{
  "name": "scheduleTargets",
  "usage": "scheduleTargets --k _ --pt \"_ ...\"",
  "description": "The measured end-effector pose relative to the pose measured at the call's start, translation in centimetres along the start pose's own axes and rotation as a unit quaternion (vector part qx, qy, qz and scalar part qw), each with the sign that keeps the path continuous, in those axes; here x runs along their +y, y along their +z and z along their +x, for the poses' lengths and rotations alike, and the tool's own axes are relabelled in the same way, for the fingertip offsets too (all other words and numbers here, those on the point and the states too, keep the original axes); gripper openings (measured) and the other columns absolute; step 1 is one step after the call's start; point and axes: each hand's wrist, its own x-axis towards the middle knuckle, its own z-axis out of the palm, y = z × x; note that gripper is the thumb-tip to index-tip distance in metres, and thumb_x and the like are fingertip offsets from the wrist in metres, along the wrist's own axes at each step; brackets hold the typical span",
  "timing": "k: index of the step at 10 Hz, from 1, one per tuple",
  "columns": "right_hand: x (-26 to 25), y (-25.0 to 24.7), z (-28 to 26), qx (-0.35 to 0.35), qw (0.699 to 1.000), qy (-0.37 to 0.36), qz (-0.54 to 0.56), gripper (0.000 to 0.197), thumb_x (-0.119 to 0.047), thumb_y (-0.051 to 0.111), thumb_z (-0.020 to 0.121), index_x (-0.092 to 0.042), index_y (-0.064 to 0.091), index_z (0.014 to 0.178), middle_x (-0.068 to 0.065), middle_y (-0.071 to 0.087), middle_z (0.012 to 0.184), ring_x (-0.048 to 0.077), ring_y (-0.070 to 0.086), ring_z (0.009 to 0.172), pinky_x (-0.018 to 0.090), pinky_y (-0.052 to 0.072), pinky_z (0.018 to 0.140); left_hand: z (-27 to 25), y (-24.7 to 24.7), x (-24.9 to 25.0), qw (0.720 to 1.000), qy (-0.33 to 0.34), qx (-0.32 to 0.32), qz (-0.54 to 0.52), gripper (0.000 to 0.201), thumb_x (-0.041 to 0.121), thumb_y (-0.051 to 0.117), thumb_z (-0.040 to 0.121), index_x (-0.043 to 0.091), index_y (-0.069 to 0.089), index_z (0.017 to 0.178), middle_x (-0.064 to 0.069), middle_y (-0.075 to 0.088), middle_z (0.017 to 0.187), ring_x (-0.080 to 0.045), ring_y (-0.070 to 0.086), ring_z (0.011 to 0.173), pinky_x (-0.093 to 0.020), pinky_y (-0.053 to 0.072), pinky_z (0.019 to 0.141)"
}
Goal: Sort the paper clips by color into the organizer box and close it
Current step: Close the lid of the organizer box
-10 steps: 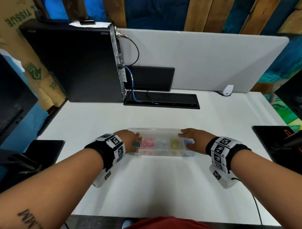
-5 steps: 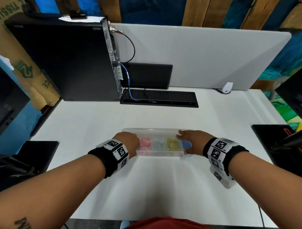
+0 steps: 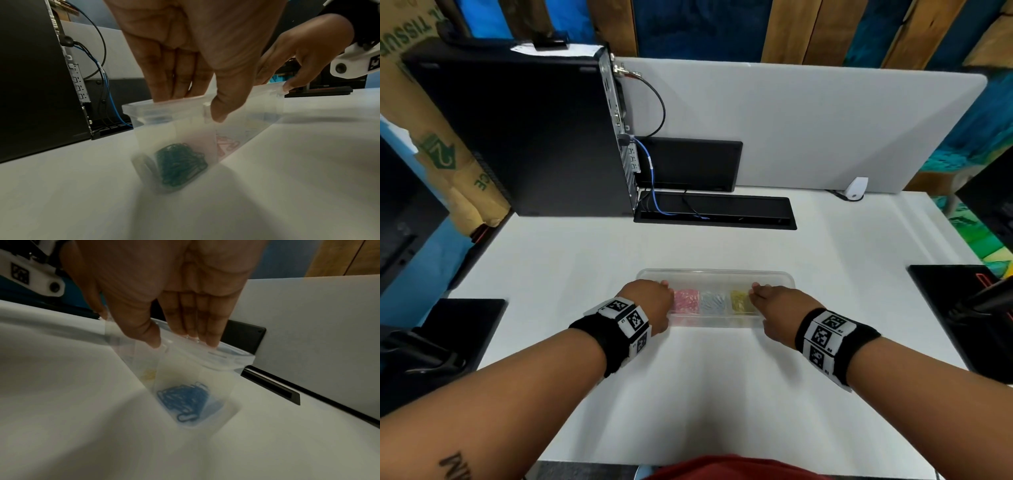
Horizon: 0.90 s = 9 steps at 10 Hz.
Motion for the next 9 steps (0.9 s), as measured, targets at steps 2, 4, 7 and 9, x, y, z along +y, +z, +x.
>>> scheduleTargets --k 2,4,7,9 --pt "0.5 -0.5 -0.1 -0.027 0.999 -0.014 -0.035 0.059 -0.02 0.038 0.098 -0.012 0.013 0.15 0.004 0.008 0.16 0.029 0.033 0.137 0.039 0.036 0.109 -0.1 0.3 -0.1 1.0 0.0 0.007 -0.004 0.046 0.026 0.049 0.091 0.013 0.046 0.134 -0.005 0.048 0.14 -0.025 0.054 0.121 -0.035 0.048 0.097" --pt "0.1 -0.5 0.0 -0.024 0.998 -0.009 -0.063 0.057 -0.015 0.04 0.097 -0.01 0.016 0.149 0.006 0.011 0.159 0.03 0.04 0.132 0.038 0.041 0.102 -0.2 0.1 -0.2 1.0 0.004 0.013 -0.004 0.038 0.027 0.05 0.091 0.013 0.051 0.127 -0.003 0.051 0.136 -0.025 0.056 0.117 -0.034 0.049 0.093" --pt "0.2 -0.5 0.8 0.016 1.0 0.009 -0.003 0.052 -0.018 0.048 0.091 -0.014 0.036 0.141 0.003 0.032 0.151 0.027 0.046 0.125 0.037 0.044 0.101 0.0 -0.1 -0.6 1.0 0.01 0.013 -0.006 0.039 0.032 0.051 0.09 0.017 0.052 0.127 0.0 0.047 0.142 -0.023 0.054 0.119 -0.031 0.047 0.093" --pt "1.7 -1.4 0.5 0.032 0.991 0.027 0.128 0.057 -0.038 0.056 0.089 -0.026 0.039 0.142 -0.008 0.031 0.152 0.014 0.034 0.137 0.025 0.027 0.112 -0.1 -1.6 -2.2 0.994 -0.002 0.014 -0.105 0.042 0.041 0.059 0.086 0.025 0.059 0.124 0.002 0.061 0.126 -0.02 0.057 0.114 -0.029 0.047 0.094"
